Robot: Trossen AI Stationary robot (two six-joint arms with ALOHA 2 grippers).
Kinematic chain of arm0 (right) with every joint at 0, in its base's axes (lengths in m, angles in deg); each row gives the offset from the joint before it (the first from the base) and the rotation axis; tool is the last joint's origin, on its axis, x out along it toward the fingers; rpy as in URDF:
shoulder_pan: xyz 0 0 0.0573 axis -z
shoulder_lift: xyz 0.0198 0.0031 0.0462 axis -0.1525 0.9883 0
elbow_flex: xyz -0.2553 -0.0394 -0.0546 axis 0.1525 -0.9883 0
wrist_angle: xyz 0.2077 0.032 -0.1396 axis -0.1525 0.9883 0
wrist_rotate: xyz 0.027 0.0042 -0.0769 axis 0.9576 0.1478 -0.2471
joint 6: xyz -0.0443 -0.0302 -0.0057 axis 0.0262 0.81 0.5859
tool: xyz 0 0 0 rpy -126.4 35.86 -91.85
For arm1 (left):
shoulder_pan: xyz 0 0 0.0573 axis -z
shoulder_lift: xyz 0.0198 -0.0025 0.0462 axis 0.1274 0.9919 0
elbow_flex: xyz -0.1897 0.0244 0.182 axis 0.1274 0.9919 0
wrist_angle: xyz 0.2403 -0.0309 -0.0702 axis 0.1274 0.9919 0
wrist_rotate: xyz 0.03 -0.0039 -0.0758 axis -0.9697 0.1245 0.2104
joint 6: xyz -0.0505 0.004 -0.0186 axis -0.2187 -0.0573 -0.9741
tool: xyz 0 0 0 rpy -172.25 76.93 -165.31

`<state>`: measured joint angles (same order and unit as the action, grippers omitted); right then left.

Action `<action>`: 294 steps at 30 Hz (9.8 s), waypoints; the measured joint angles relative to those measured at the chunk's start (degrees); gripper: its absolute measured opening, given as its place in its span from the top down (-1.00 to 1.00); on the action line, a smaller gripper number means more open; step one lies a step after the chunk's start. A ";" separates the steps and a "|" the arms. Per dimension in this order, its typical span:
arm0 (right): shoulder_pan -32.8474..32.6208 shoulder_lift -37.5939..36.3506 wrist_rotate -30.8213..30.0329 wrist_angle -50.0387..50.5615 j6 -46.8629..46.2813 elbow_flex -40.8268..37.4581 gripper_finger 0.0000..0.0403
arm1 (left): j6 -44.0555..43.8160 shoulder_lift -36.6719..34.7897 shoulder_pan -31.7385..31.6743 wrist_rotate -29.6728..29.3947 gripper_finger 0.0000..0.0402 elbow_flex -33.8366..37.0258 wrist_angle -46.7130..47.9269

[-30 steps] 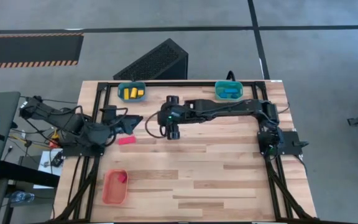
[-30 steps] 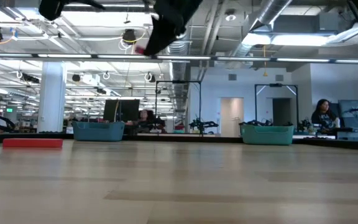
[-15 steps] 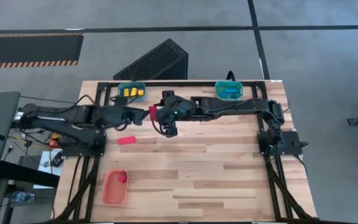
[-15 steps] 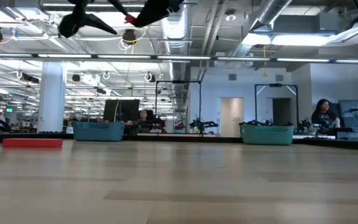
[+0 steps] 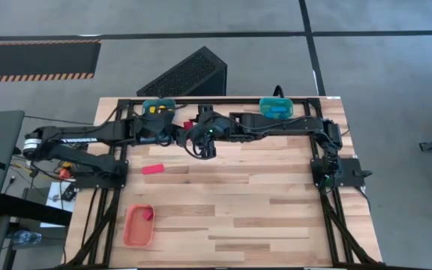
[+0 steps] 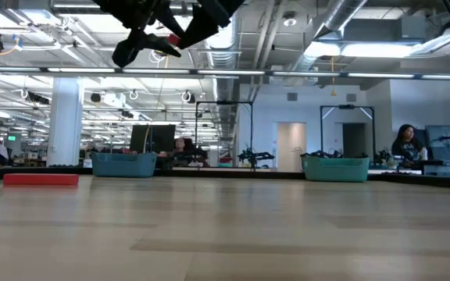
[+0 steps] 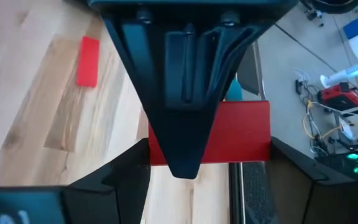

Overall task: Sort & place blocks by color
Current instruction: Put the right red block into the orange bin, then put the red block into the orange bin

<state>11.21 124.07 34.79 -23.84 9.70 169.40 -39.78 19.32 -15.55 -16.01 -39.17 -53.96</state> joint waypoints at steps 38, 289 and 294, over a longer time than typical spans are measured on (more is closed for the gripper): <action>6.58 -29.01 12.22 -5.51 -30.19 -20.92 -0.53 | -29.85 -3.66 41.60 -7.28 0.85 0.12 41.10; 12.20 -36.66 -10.30 -16.60 -47.85 -43.64 -0.44 | 13.04 -13.03 8.19 4.47 0.84 2.08 43.97; 14.56 -38.91 -8.57 -5.87 -46.12 -43.61 -0.44 | -6.80 -15.38 16.22 3.86 0.85 5.08 46.58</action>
<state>25.77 85.16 26.22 -29.70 -36.41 125.78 -46.58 3.94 0.67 -12.15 -34.09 -7.38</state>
